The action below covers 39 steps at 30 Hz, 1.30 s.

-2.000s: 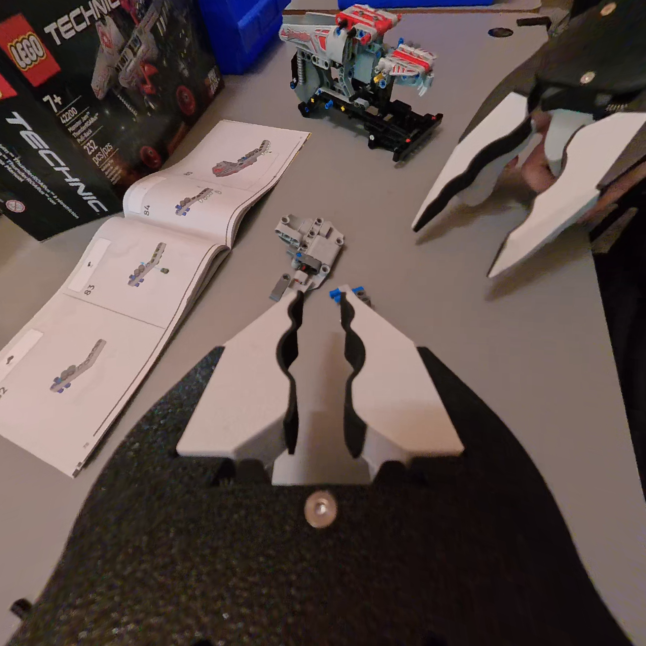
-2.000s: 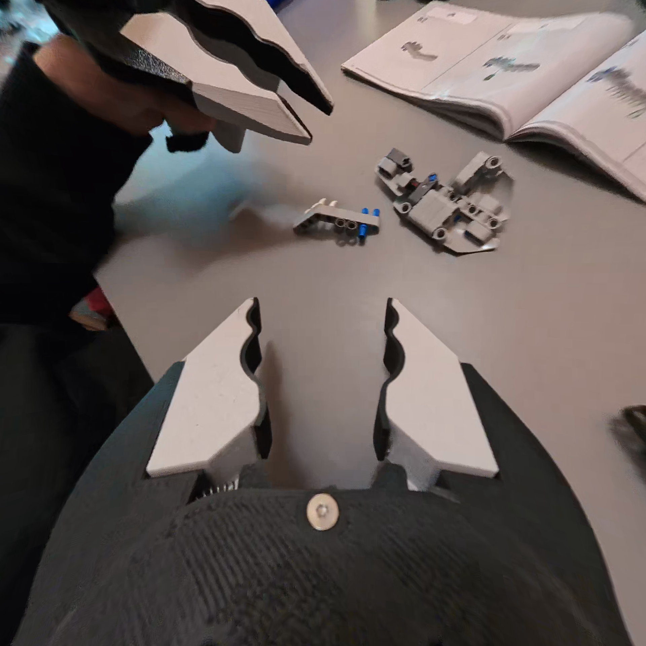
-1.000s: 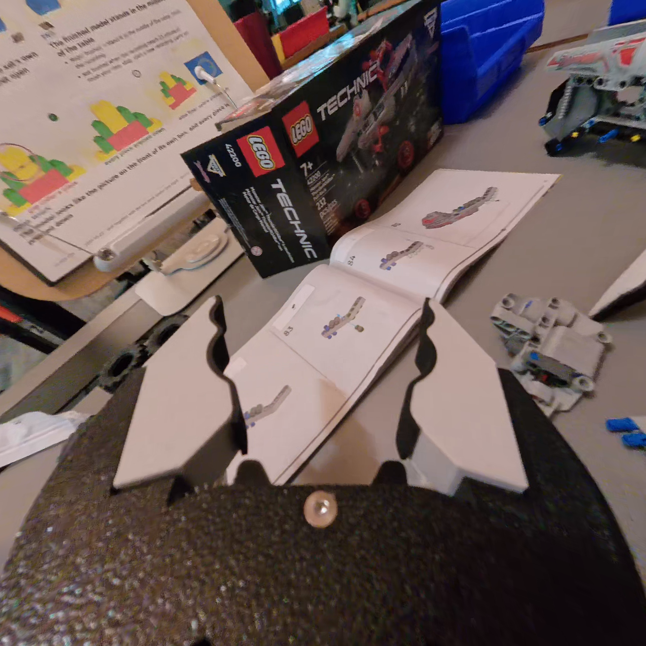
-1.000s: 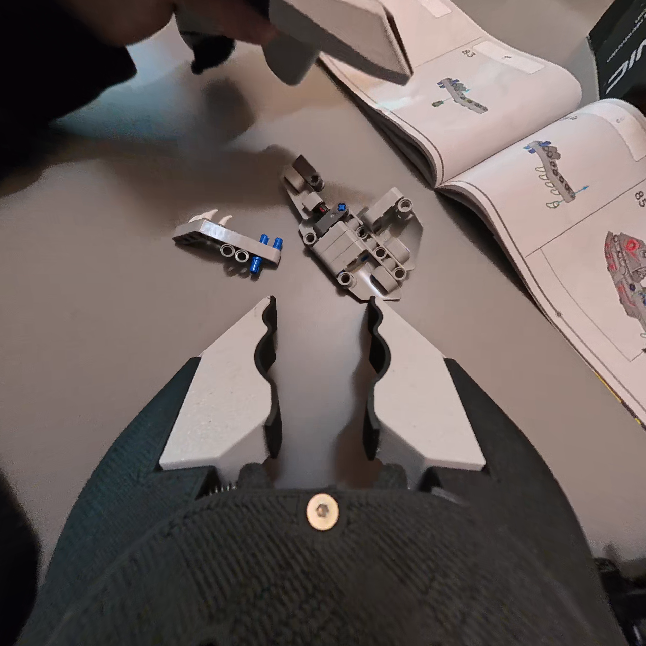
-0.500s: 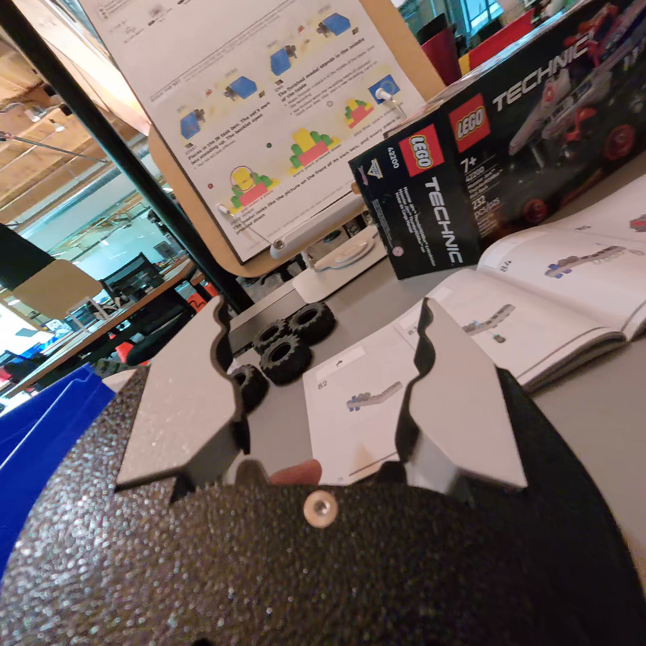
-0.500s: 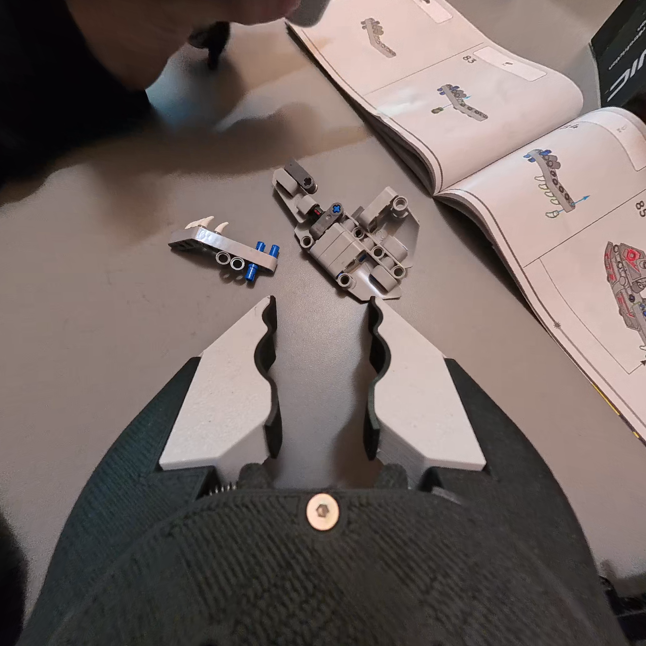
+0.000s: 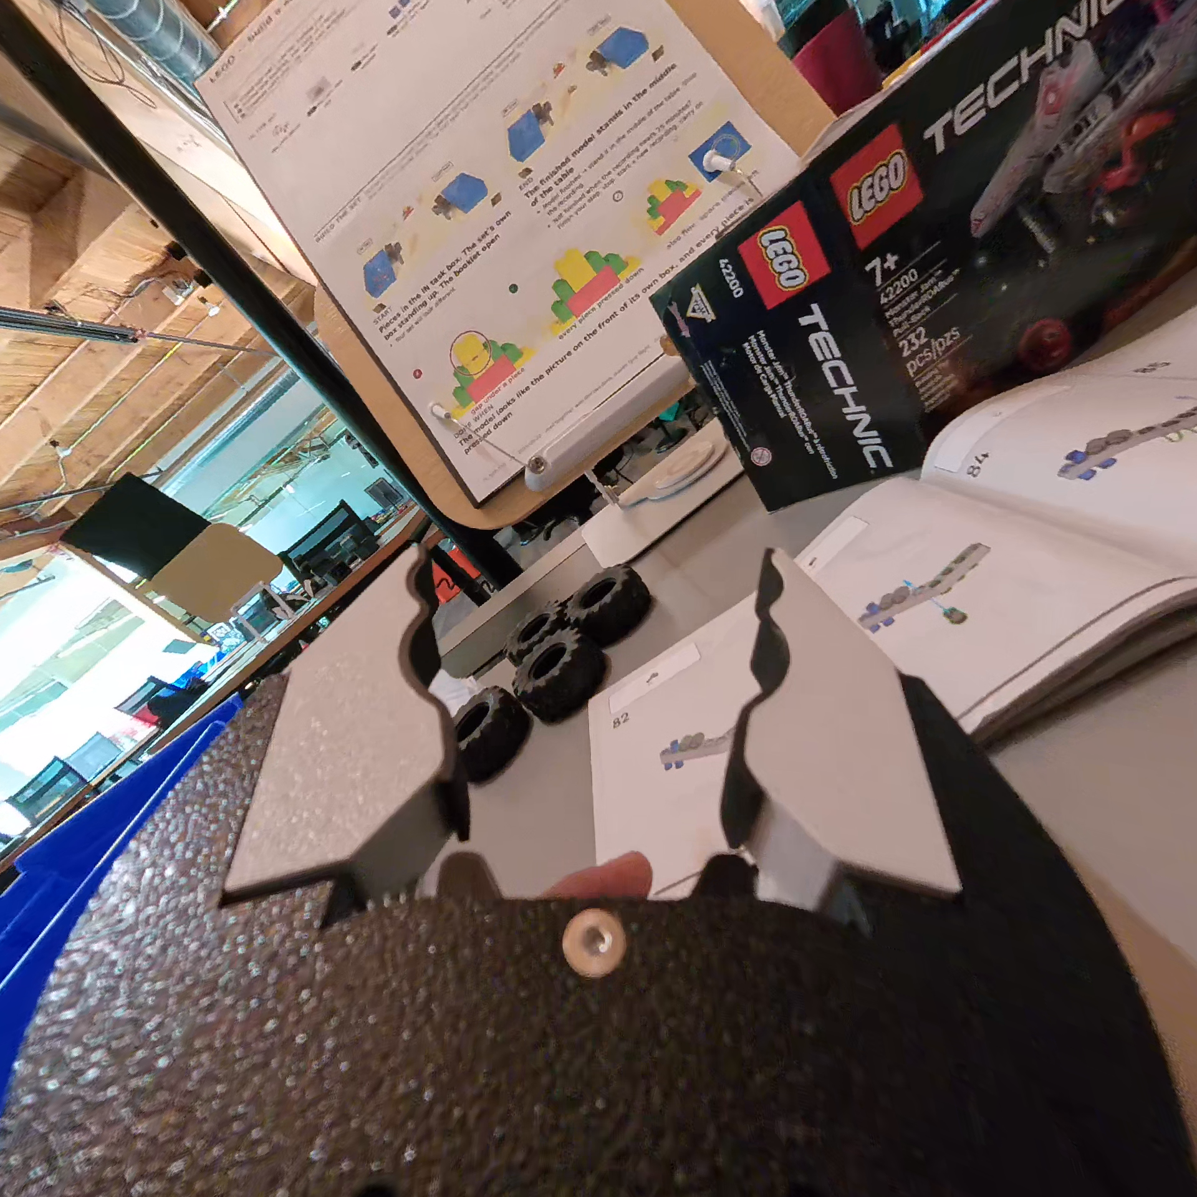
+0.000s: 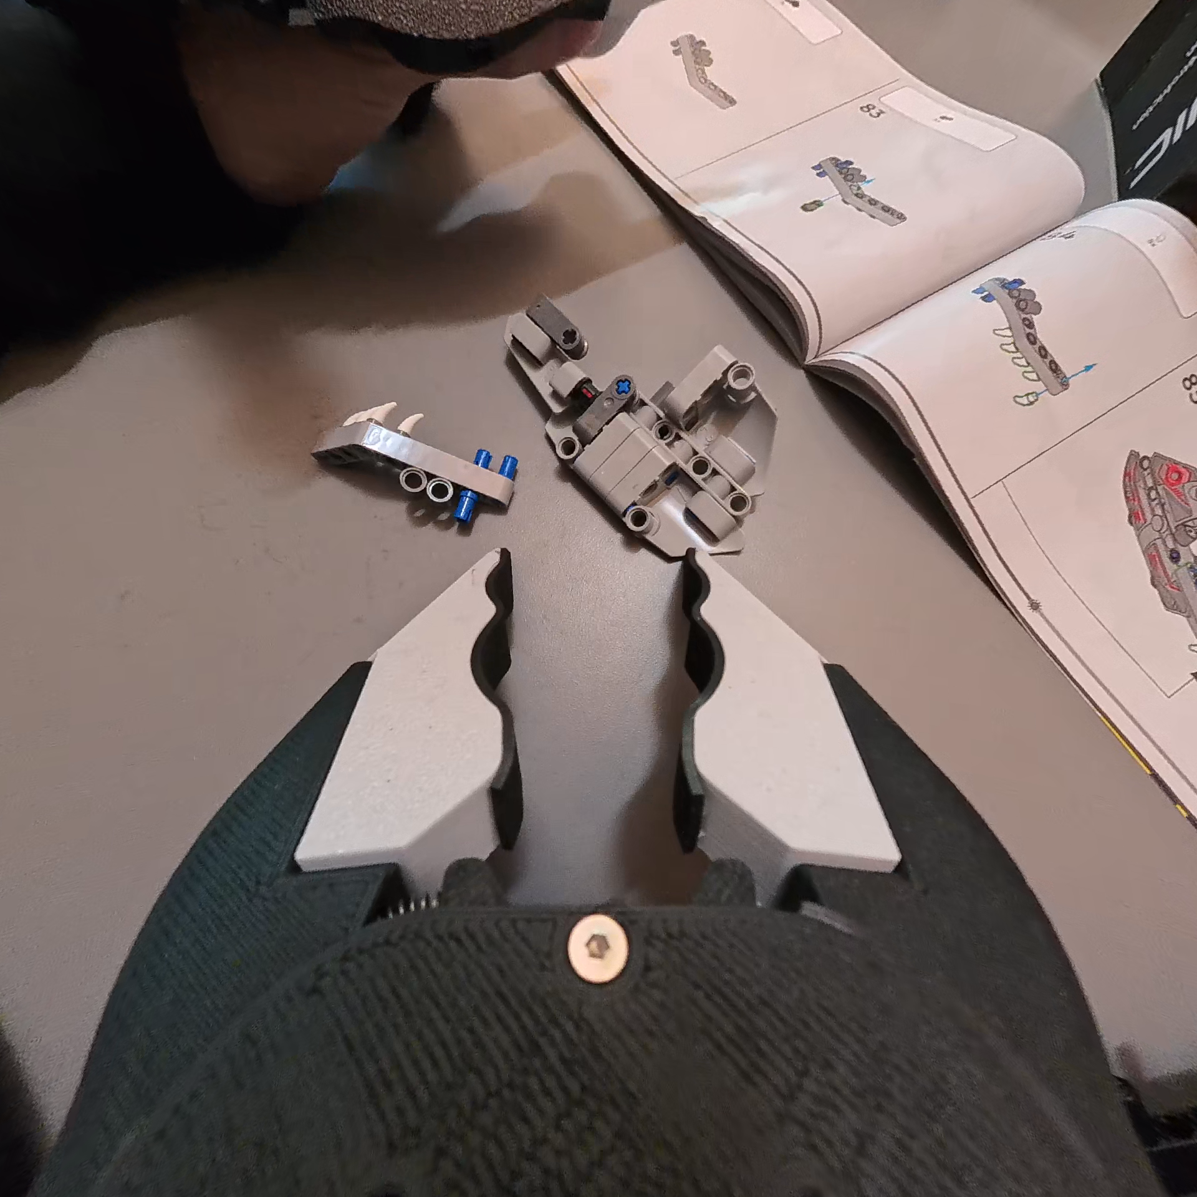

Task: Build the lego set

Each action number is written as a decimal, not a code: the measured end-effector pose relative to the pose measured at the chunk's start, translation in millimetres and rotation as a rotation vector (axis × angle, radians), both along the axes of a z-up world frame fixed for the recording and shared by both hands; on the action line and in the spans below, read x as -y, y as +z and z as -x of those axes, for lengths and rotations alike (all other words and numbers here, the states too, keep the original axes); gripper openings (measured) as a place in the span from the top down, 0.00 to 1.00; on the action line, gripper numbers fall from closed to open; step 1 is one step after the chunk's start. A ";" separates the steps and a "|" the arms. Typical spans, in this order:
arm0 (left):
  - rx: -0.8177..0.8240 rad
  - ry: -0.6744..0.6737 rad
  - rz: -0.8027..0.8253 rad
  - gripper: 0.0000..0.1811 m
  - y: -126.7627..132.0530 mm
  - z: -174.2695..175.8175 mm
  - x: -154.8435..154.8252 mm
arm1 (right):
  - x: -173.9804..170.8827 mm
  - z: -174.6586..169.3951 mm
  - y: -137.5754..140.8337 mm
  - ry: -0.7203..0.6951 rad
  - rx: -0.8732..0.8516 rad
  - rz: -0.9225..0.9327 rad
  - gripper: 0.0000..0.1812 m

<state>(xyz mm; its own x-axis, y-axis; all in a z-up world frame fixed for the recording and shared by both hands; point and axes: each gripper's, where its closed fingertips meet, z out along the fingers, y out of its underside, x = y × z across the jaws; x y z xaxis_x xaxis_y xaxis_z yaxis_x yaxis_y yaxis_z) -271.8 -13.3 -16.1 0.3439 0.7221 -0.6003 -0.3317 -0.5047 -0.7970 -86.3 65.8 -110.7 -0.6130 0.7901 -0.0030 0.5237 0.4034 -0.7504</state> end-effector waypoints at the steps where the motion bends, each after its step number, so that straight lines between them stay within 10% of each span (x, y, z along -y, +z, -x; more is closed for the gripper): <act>1: 0.003 0.009 0.006 0.47 -0.9 0.8 0.7 | 0.0 0.0 0.0 0.000 0.000 0.000 0.71; 39: 0.053 0.008 -0.041 0.68 0.3 -1.9 12.7 | 1.9 -1.5 -0.3 0.017 -0.001 -0.004 0.69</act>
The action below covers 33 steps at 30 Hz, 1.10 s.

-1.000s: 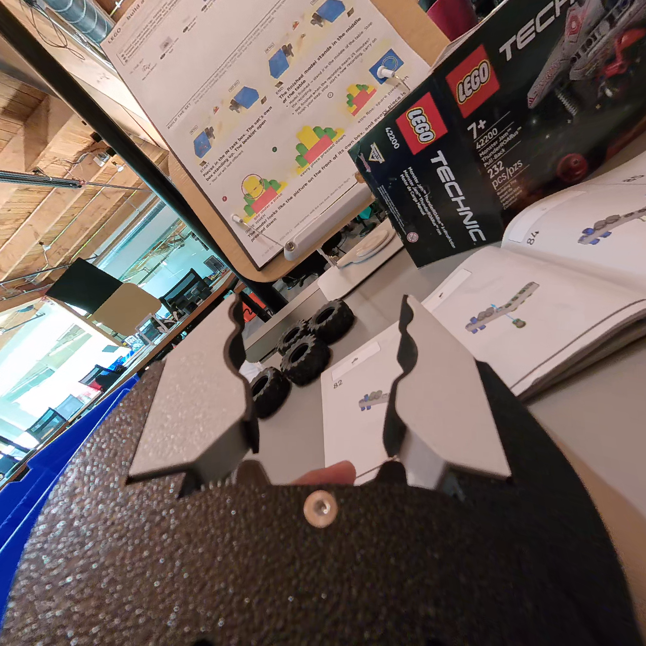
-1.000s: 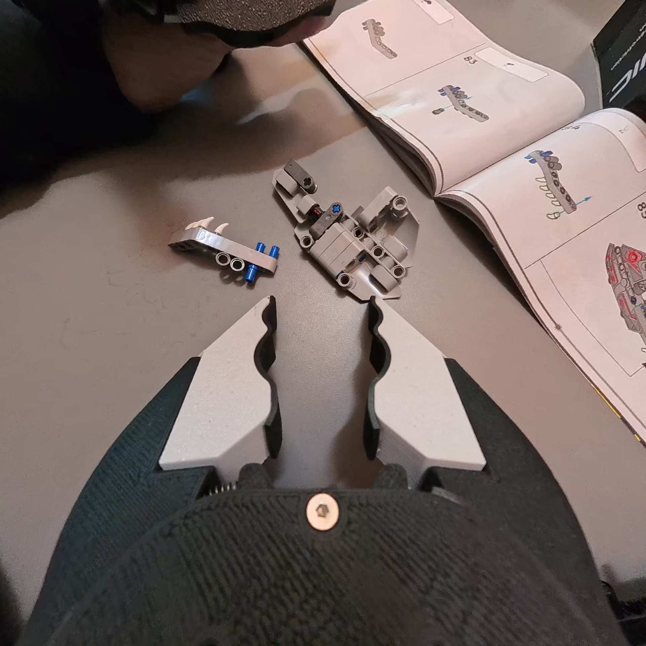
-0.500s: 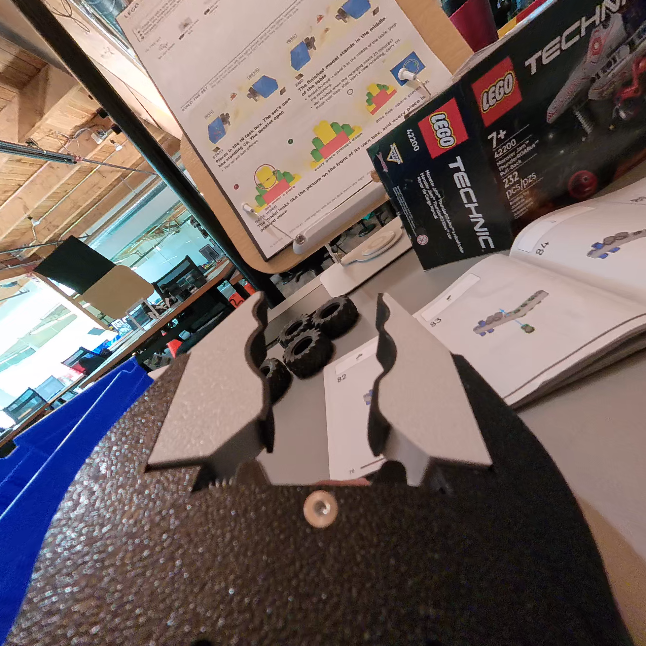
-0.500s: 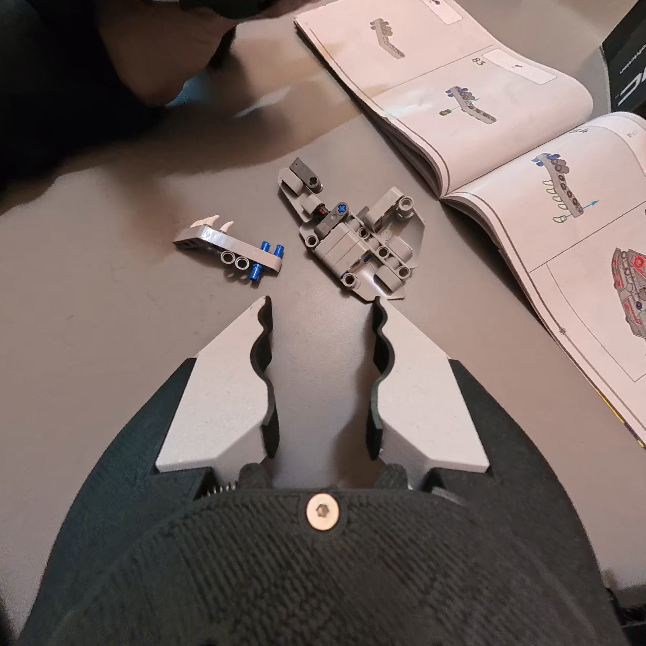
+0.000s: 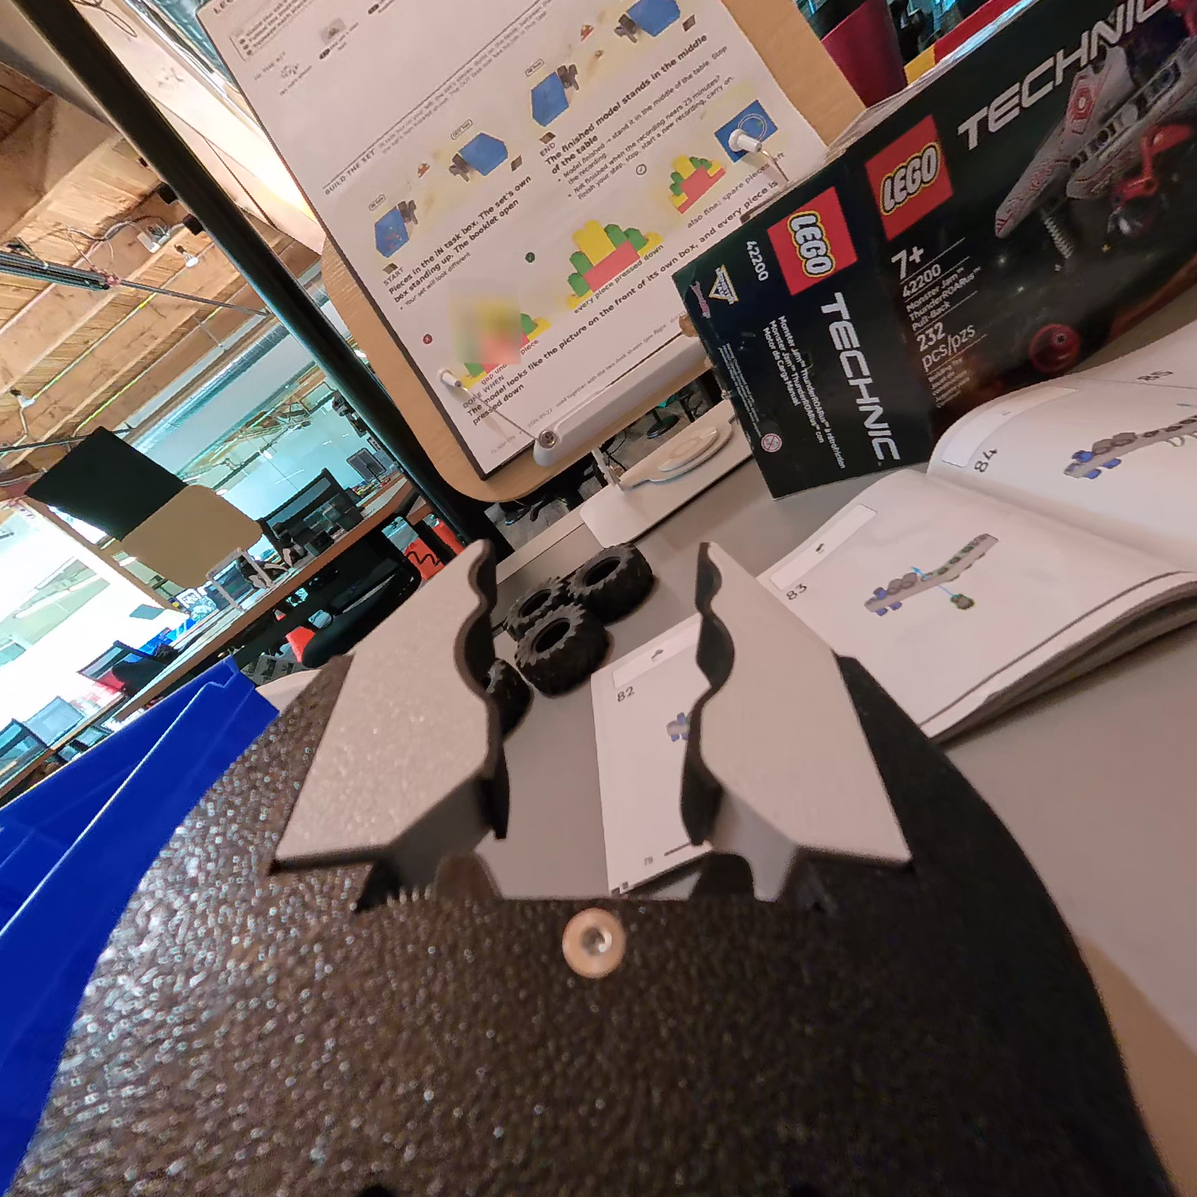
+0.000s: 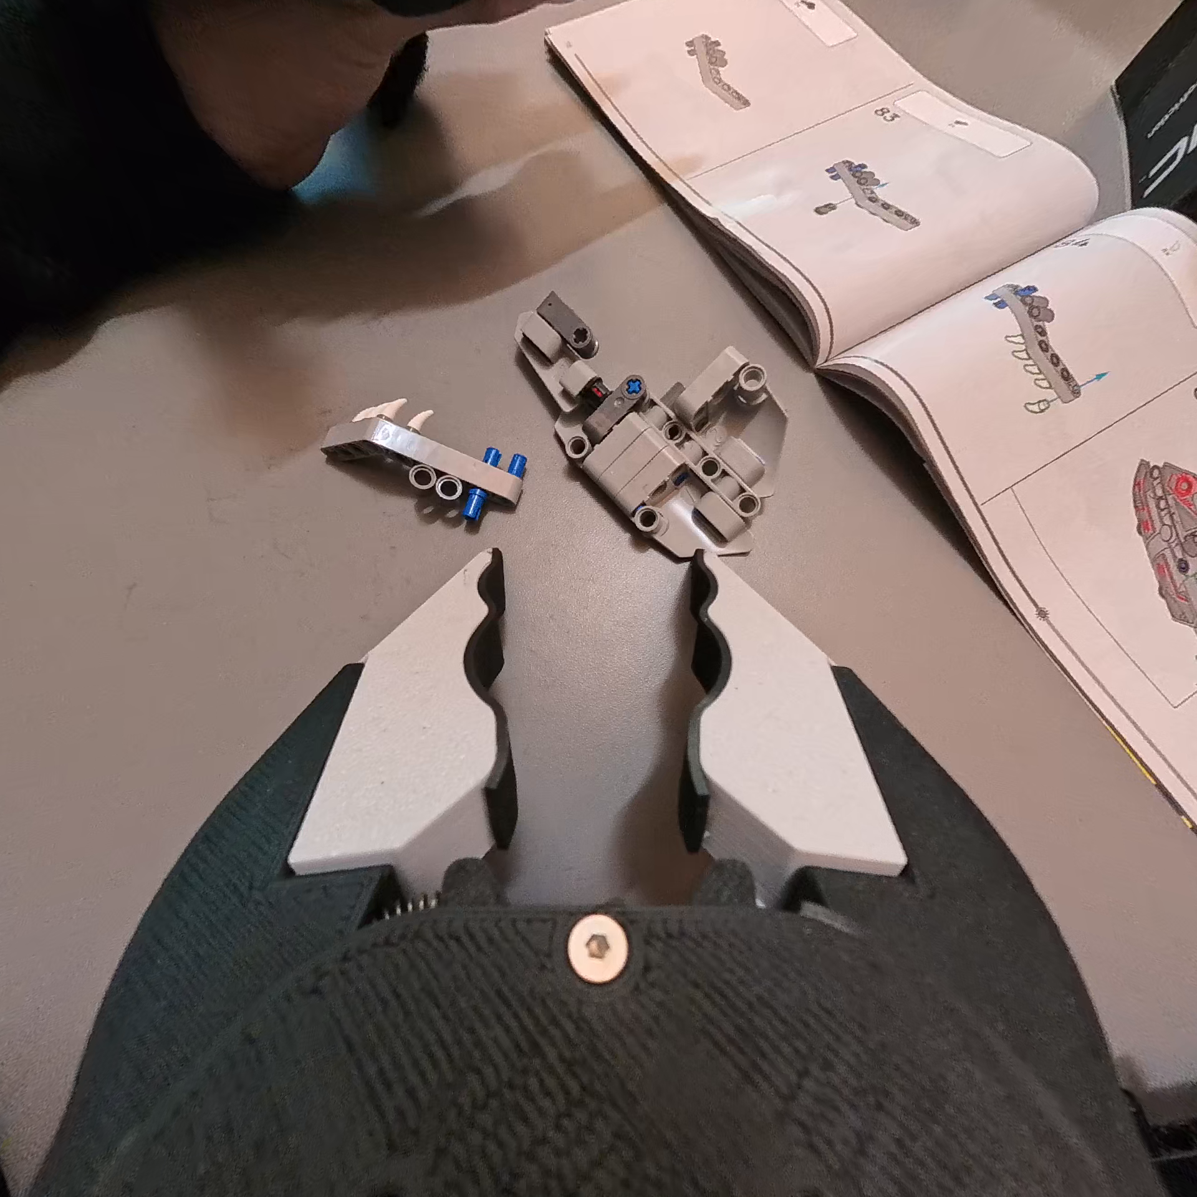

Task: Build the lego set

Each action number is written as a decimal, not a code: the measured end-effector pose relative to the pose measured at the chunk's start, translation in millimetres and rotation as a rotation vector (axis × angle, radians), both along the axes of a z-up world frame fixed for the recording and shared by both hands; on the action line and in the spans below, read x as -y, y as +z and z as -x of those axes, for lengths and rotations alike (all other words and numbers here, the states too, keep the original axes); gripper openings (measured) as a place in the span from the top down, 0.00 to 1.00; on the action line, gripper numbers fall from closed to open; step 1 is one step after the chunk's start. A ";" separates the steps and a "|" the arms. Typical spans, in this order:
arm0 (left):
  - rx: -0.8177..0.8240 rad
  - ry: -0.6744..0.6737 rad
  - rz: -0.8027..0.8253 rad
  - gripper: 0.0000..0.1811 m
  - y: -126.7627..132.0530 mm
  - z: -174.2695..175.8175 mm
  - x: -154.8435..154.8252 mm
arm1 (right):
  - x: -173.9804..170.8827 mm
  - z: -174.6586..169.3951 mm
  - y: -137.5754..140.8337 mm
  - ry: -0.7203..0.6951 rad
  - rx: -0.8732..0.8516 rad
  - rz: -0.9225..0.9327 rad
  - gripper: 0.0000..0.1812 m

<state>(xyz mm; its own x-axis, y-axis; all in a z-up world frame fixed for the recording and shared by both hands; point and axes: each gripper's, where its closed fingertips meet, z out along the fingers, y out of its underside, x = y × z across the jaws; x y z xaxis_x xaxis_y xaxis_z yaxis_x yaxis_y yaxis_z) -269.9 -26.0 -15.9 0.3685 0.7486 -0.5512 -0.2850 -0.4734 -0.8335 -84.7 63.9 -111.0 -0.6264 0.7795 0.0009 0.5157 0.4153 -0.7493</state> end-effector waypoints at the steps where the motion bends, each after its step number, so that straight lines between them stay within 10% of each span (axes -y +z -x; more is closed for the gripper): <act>1: 0.000 -0.001 0.000 0.68 0.0 -0.1 -0.1 | -0.1 0.0 0.0 0.000 0.000 0.000 0.69; 33: 0.005 -0.039 0.048 0.68 -5.7 -2.5 -8.2 | -0.2 1.5 0.1 -0.004 0.001 0.002 0.69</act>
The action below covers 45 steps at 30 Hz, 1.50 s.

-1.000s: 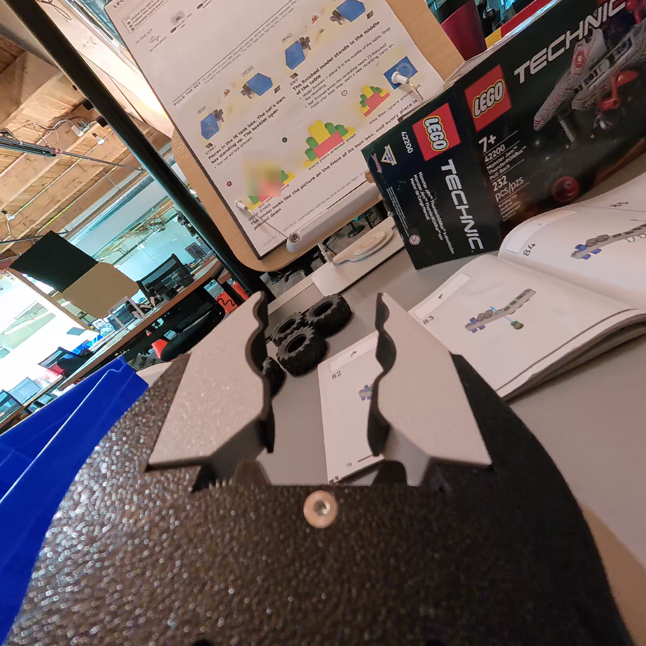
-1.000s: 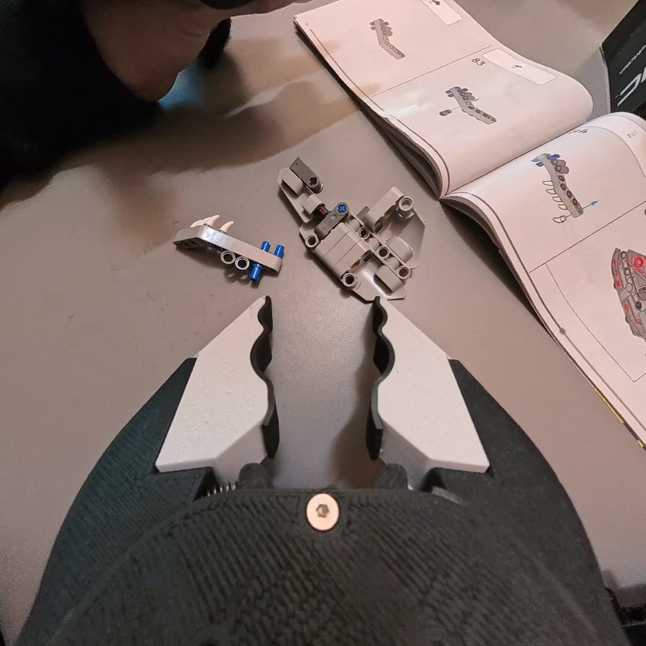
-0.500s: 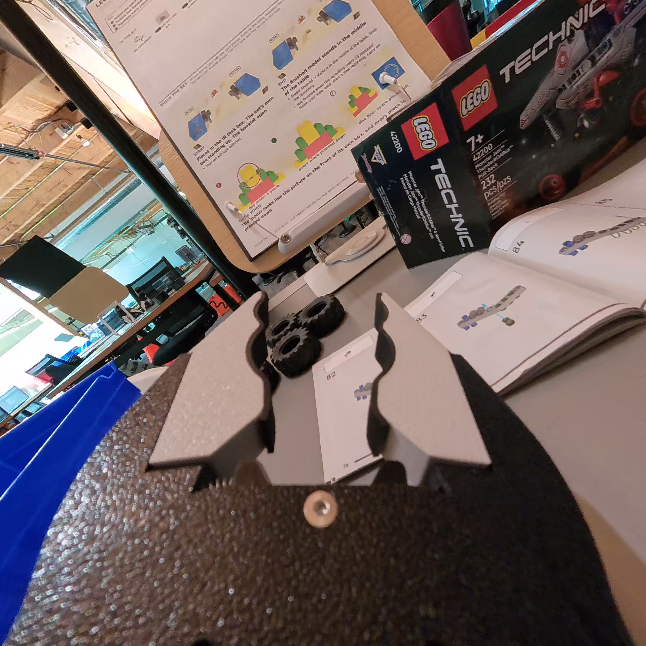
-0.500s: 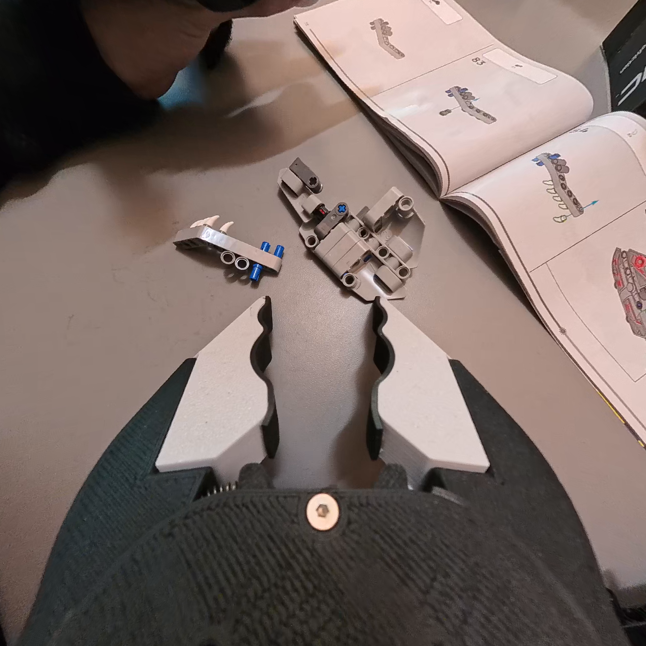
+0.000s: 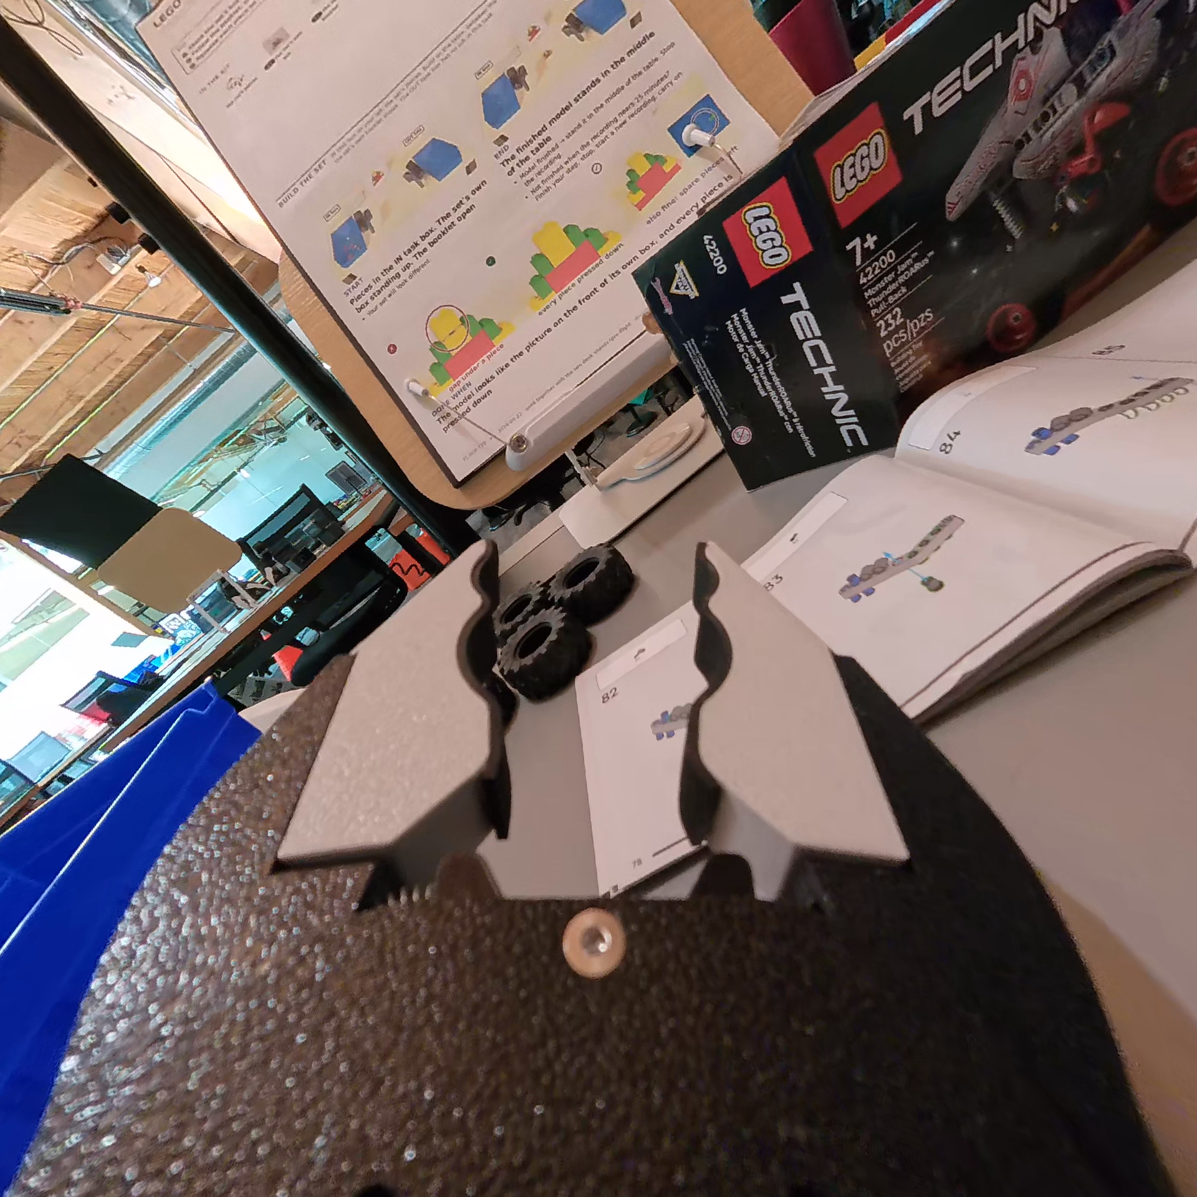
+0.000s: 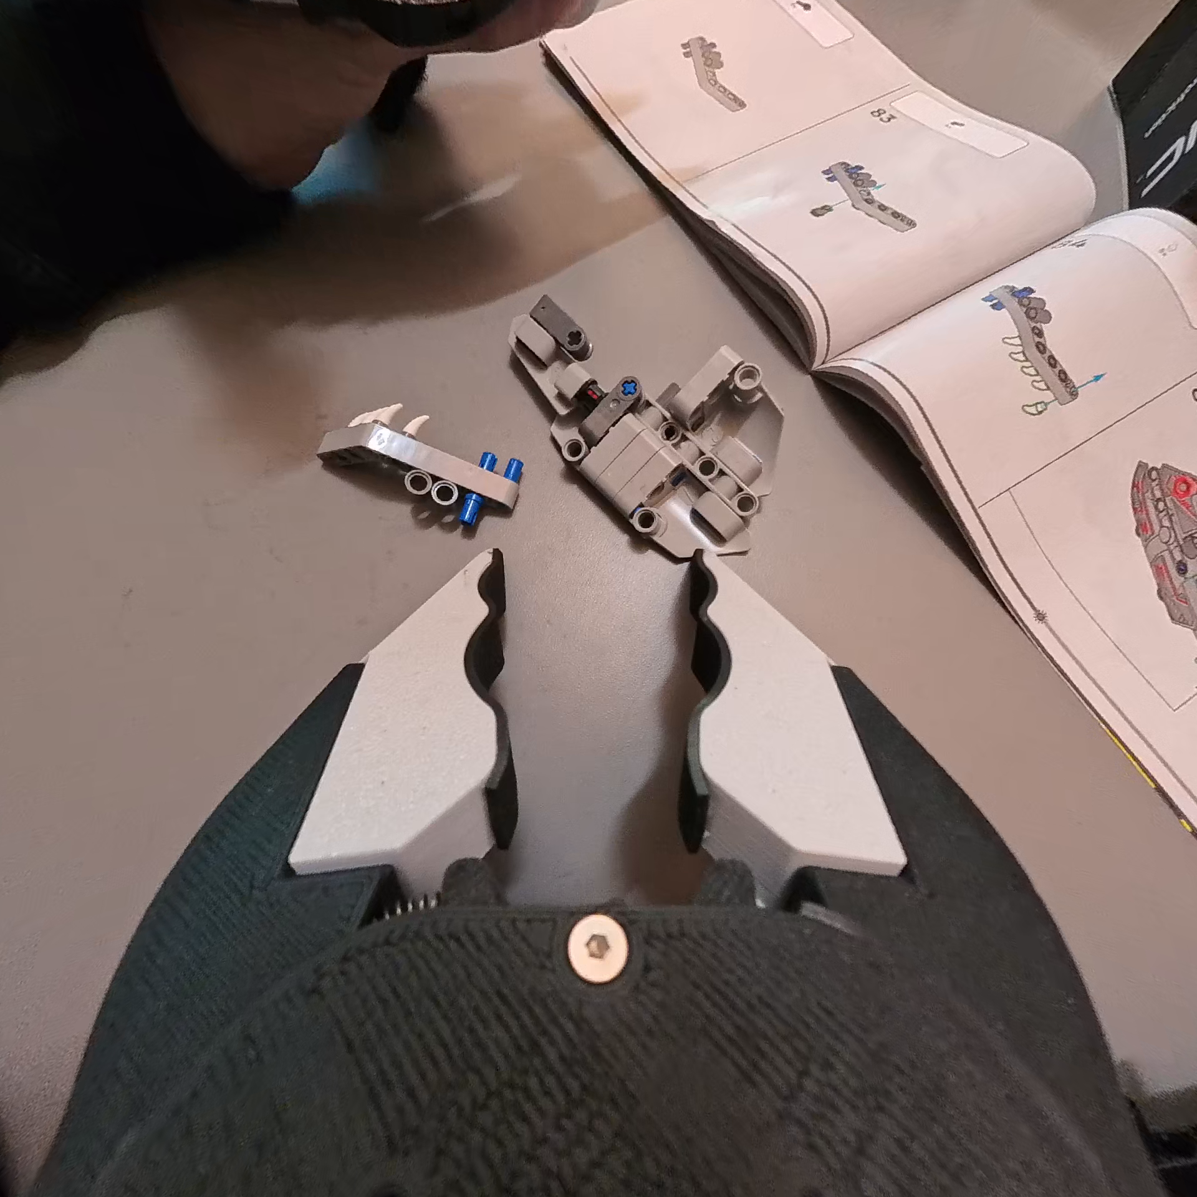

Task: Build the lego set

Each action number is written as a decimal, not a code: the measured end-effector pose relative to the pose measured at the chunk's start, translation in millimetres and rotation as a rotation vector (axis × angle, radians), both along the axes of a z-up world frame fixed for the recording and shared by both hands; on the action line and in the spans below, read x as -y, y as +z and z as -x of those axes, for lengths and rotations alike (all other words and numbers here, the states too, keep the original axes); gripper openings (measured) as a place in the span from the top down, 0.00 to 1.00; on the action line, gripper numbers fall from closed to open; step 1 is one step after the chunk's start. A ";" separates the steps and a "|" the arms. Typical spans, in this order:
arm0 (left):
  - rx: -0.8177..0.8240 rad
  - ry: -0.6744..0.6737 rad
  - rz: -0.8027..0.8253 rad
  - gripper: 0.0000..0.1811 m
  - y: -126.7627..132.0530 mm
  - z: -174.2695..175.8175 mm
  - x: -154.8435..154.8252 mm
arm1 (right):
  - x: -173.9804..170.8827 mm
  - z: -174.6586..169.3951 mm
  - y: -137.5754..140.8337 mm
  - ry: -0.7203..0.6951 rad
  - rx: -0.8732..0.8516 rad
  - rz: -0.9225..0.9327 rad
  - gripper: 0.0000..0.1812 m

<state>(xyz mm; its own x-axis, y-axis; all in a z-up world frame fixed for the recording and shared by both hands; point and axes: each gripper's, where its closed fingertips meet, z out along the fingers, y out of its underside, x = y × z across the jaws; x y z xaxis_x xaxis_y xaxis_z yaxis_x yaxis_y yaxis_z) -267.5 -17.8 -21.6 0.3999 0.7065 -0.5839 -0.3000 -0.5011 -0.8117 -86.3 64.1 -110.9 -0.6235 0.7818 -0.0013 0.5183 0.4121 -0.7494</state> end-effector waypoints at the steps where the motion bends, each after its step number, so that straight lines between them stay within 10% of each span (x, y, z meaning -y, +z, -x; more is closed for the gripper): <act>1: -0.001 0.000 0.002 0.68 -0.1 0.1 -0.1 | 0.2 0.2 -0.1 0.001 0.000 -0.001 0.69; 28: 0.011 0.035 -0.008 0.68 6.2 -0.8 7.0 | 2.4 6.1 -0.1 -0.002 -0.005 -0.006 0.69; 33: 0.161 0.184 -0.075 0.67 29.8 5.9 66.9 | -2.5 7.1 0.5 -0.044 -0.023 -0.025 0.63; 41: 0.396 0.493 -0.143 0.64 44.3 32.7 259.2 | -3.6 4.1 -1.3 -0.034 0.017 -0.013 0.56; 45: 0.789 0.287 -0.250 0.56 -11.3 27.7 243.7 | 1.4 3.2 7.5 -0.039 0.045 -0.060 0.56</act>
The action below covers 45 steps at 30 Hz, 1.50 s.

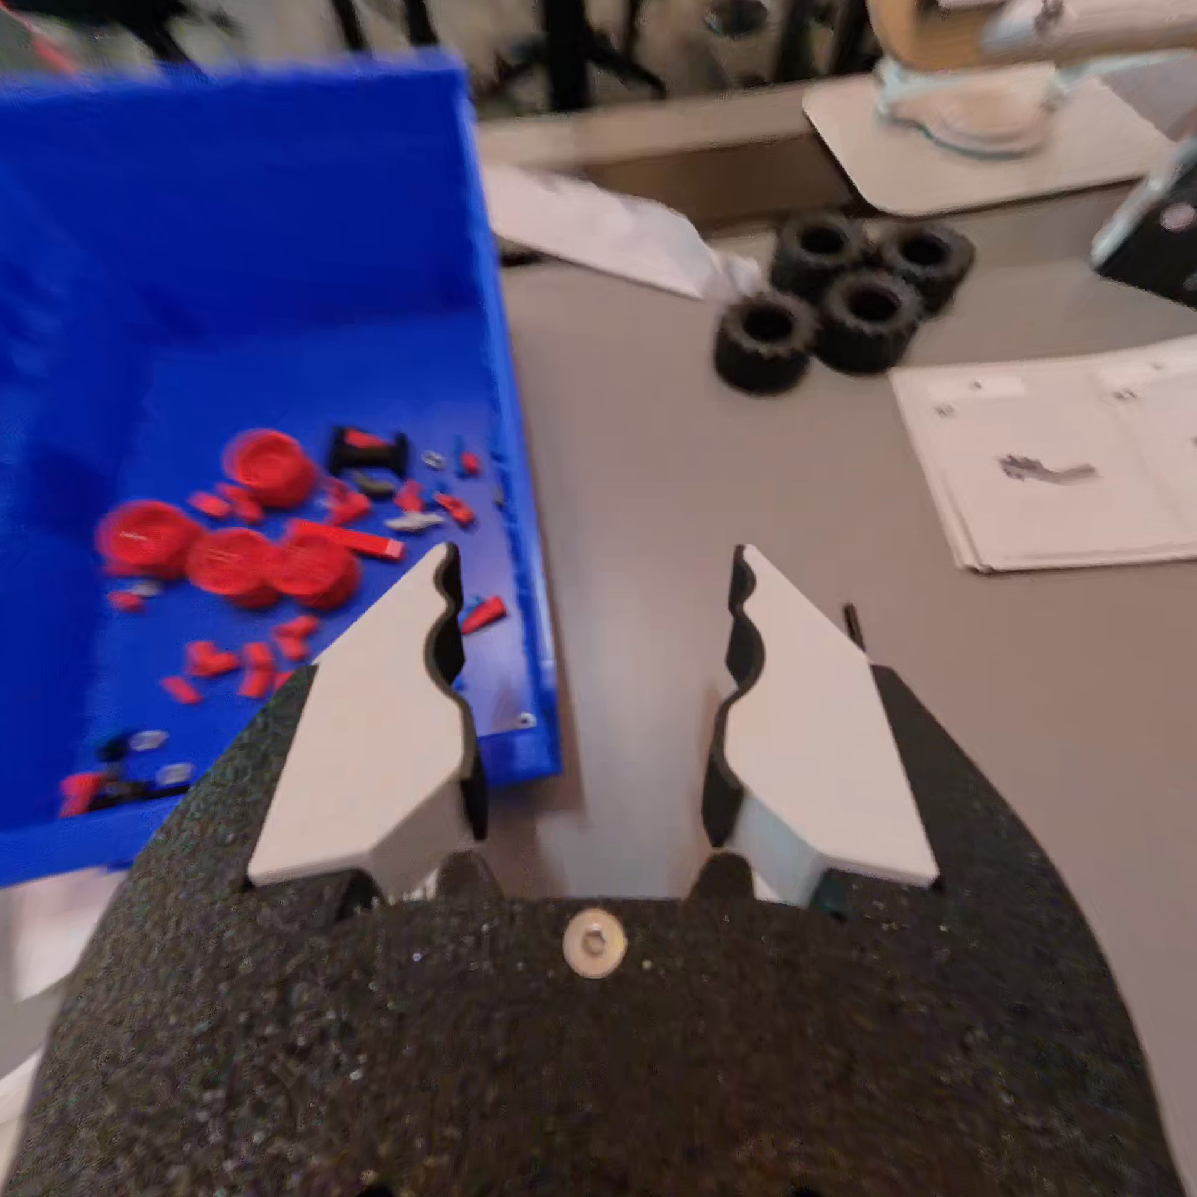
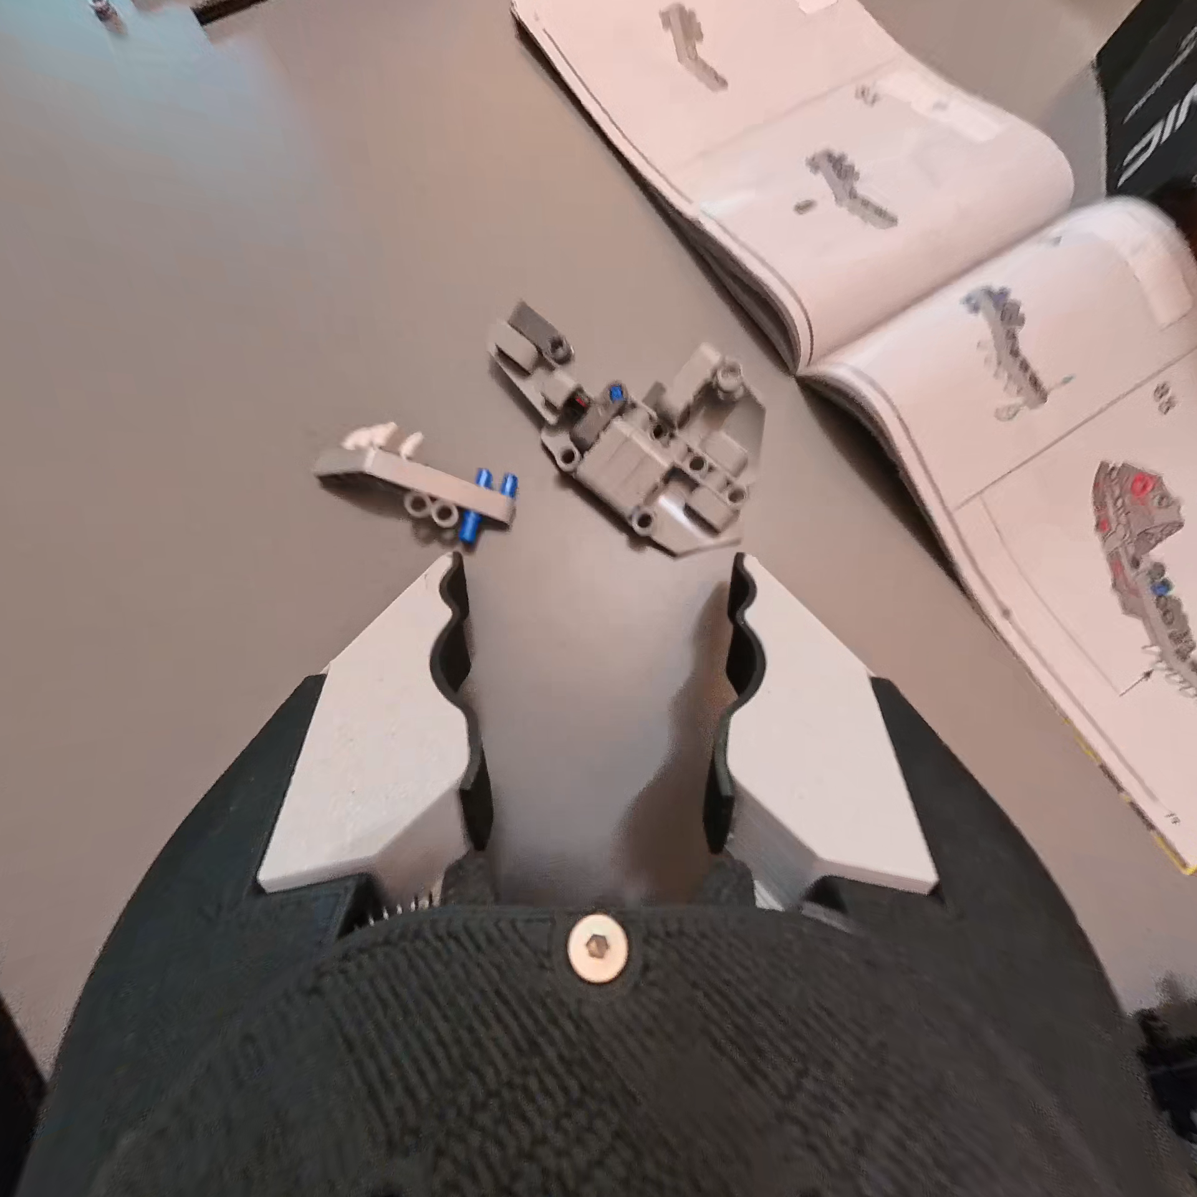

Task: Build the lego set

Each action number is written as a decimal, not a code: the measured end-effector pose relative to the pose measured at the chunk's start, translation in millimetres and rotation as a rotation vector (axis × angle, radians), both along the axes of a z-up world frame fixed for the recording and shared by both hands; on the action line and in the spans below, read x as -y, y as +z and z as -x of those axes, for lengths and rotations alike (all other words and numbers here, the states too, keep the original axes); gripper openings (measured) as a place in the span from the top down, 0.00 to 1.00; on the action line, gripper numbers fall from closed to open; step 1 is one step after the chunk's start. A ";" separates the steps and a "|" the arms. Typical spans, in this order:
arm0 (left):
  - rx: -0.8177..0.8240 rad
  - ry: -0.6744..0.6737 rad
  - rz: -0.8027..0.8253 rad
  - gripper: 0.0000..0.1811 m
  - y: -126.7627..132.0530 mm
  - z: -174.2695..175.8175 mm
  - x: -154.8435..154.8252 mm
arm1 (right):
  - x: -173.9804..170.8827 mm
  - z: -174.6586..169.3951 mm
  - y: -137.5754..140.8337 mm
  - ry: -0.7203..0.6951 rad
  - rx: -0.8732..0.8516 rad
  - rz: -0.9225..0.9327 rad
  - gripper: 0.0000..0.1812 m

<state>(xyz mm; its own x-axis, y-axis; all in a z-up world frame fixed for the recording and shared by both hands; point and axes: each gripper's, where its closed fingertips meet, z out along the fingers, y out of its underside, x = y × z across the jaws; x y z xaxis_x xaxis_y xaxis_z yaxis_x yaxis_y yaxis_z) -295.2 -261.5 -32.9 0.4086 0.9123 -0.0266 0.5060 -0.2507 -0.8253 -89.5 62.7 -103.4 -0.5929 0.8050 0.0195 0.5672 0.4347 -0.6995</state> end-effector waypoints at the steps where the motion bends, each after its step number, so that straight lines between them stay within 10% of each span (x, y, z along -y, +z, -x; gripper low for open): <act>1: 0.033 -0.007 0.004 0.64 -12.6 1.2 -1.3 | 5.2 2.8 7.1 0.007 -0.018 -0.008 0.56; 5: -0.083 0.108 0.128 0.99 -23.7 16.9 18.4 | 32.7 17.6 32.0 0.057 -0.075 -0.036 0.59; 18: -0.230 0.063 0.312 0.97 -14.4 -0.5 -64.1 | 156.9 117.0 105.5 0.242 -0.041 0.342 0.58; 24: -0.345 -0.002 0.160 0.89 7.7 -12.5 -95.3 | 196.3 199.3 112.0 0.175 0.221 0.611 0.61; 32: -0.439 -0.039 -0.006 0.91 29.5 -25.7 -88.7 | 235.6 268.8 75.2 0.047 0.311 0.505 0.54; 37: -0.564 0.079 -0.033 0.98 57.9 -29.7 -38.7 | 258.6 292.0 67.6 0.003 0.395 0.590 0.55; 45: -0.509 0.490 -0.003 0.92 55.0 -27.3 138.6 | 261.5 326.5 82.7 -0.080 0.213 0.571 0.54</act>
